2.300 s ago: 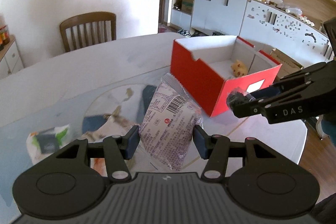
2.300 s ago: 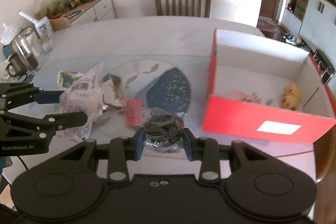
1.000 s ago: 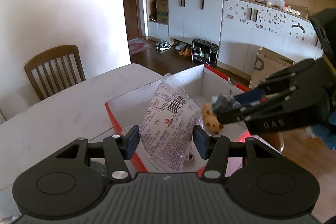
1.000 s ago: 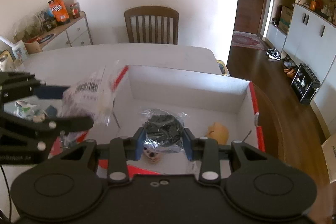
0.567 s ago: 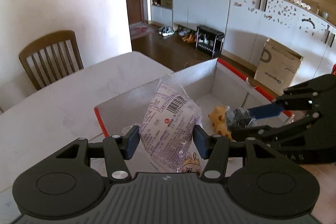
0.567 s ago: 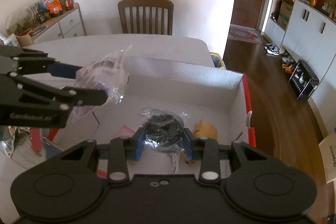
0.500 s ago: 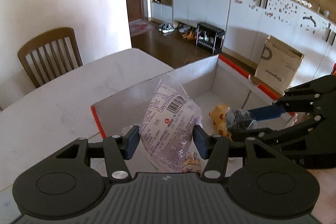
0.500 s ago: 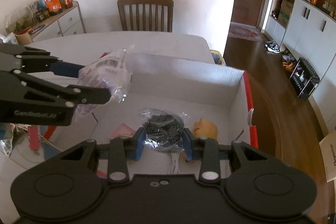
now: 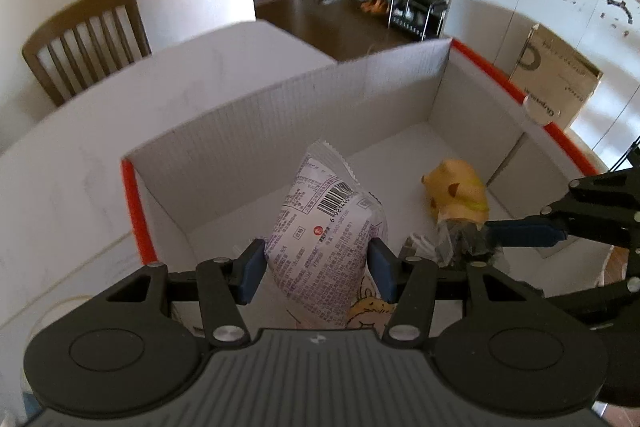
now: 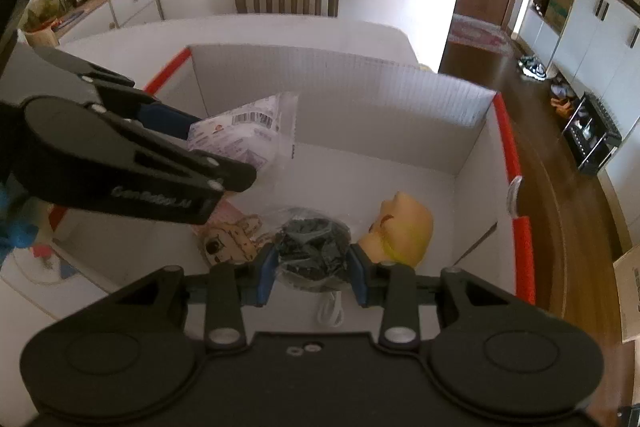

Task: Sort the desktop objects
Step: 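Lift and carry both bags with both tools into the red shoebox, then open right tool to drop the black-item bag while left tool drops the clear bag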

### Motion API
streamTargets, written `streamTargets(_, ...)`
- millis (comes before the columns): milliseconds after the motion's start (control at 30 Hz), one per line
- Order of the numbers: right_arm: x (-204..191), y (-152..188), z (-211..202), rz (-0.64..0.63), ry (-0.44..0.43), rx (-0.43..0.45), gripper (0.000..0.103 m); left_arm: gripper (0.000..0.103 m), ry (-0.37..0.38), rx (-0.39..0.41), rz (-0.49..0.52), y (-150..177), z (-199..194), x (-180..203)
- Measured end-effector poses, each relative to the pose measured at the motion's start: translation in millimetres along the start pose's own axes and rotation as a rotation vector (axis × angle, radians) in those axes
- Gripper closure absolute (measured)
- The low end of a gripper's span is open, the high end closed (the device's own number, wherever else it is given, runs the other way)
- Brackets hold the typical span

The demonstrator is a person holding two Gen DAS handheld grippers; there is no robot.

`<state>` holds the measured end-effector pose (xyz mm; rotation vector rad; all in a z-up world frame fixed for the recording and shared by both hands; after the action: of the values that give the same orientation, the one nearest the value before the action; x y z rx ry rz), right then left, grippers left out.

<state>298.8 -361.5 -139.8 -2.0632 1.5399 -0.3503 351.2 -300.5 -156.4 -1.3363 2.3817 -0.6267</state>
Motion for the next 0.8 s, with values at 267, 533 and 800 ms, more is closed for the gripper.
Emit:
streamTargets(267,1,6,14,0.0,-0.013,-0.042,0.066,0.049,0.009,-0.039,0.006,2,13,4)
streamTargets(533,6,8,25,0.02,-0.007,-0.065,0.066,0.049,0.025,-0.066,0.002,6,21,6)
streamTargets(800,7,6,29,0.035,-0.011,-0.077,0.063,0.047,0.043,-0.082,0.0,4,23,6)
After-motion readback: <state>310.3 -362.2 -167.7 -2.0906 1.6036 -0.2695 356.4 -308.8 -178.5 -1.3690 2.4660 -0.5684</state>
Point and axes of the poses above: each gripper's, at about its wrist camera, not at the fingertips, and z roughly the way its jaws point, x to its right, y to its underside, the point moved 9 cm from there along z, roughly the way its jaws point, and after that the axes turned 8 degrees about z, right-handed, at the moved point
